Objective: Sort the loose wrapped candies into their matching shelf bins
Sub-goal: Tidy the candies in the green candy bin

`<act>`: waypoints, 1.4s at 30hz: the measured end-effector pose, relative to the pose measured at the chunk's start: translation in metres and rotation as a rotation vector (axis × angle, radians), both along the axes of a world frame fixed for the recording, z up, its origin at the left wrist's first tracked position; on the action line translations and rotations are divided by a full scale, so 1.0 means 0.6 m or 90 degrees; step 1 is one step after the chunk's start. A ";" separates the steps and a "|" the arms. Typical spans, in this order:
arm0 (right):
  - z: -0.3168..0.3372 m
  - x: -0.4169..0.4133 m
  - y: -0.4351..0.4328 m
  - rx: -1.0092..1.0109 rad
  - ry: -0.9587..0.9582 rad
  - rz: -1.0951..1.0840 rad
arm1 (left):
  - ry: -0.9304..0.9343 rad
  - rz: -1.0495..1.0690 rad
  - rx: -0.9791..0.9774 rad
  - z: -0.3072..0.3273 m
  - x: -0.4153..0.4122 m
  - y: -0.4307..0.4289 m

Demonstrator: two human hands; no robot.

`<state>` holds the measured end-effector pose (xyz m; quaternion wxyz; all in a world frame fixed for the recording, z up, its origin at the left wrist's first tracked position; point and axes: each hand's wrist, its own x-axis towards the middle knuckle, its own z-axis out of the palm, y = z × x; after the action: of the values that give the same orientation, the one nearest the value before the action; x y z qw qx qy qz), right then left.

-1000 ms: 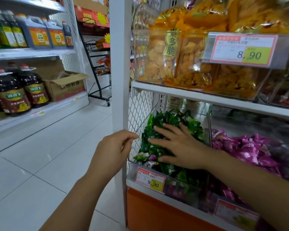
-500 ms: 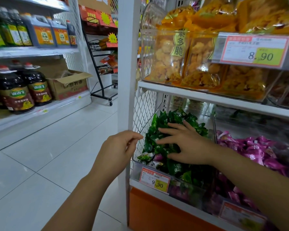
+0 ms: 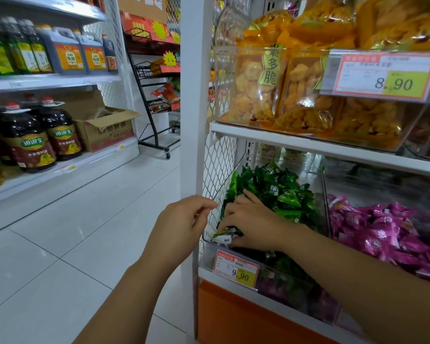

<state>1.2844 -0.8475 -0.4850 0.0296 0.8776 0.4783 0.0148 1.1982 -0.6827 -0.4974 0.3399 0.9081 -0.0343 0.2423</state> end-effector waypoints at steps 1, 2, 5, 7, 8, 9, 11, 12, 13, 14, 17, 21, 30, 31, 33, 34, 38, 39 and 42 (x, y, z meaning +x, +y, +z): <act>0.000 -0.001 -0.003 0.017 0.011 -0.006 | 0.000 -0.002 0.001 0.000 0.000 0.000; -0.001 -0.002 -0.007 0.042 0.030 -0.016 | 0.000 -0.004 -0.001 0.000 -0.001 0.000; 0.013 -0.014 -0.023 0.156 0.105 -0.035 | -0.004 -0.012 -0.006 0.002 -0.001 -0.001; 0.030 -0.029 -0.040 0.222 0.170 -0.054 | -0.016 -0.013 0.005 0.005 -0.003 -0.007; 0.039 -0.037 -0.051 0.253 0.208 -0.072 | -0.026 -0.012 0.015 0.007 -0.004 -0.011; 0.046 -0.047 -0.064 0.291 0.247 -0.093 | -0.037 -0.013 0.024 0.009 -0.004 -0.016; 0.057 -0.067 -0.095 0.371 0.295 -0.125 | -0.059 -0.023 0.034 0.014 -0.005 -0.031; 0.058 -0.076 -0.111 0.402 0.297 -0.142 | -0.069 -0.034 0.041 0.018 -0.005 -0.040; 0.059 -0.086 -0.129 0.435 0.298 -0.162 | -0.075 -0.050 0.050 0.021 -0.003 -0.052; 0.057 -0.096 -0.148 0.469 0.302 -0.182 | -0.077 -0.071 0.061 0.024 -0.001 -0.065; 0.055 -0.129 -0.207 0.582 0.322 -0.226 | -0.064 -0.145 0.096 0.028 0.008 -0.118; 0.060 -0.167 -0.296 0.630 0.257 -0.335 | -0.031 -0.229 0.135 0.026 0.022 -0.194; 0.058 -0.192 -0.496 0.490 -0.068 -0.631 | 0.029 -0.277 0.224 0.018 0.053 -0.287; 0.052 -0.189 -0.517 0.429 -0.107 -0.674 | 0.028 -0.270 0.226 0.019 0.056 -0.289; 0.034 -0.184 -0.553 0.301 -0.148 -0.747 | 0.026 -0.262 0.219 0.019 0.060 -0.289; 0.026 -0.182 -0.564 0.257 -0.144 -0.765 | 0.026 -0.263 0.215 0.019 0.062 -0.288; 0.002 -0.171 -0.576 0.117 0.001 -0.729 | 0.027 -0.272 0.217 0.014 0.064 -0.285; -0.002 -0.168 -0.576 0.062 0.037 -0.731 | 0.027 -0.276 0.220 0.013 0.065 -0.284; -0.001 -0.159 -0.581 -0.041 0.092 -0.734 | 0.032 -0.288 0.223 0.010 0.061 -0.281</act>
<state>1.1889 -1.1960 -0.4856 0.0269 0.9937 -0.0754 -0.0784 1.2349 -0.8513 -0.4911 0.2239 0.9281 -0.2687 0.1279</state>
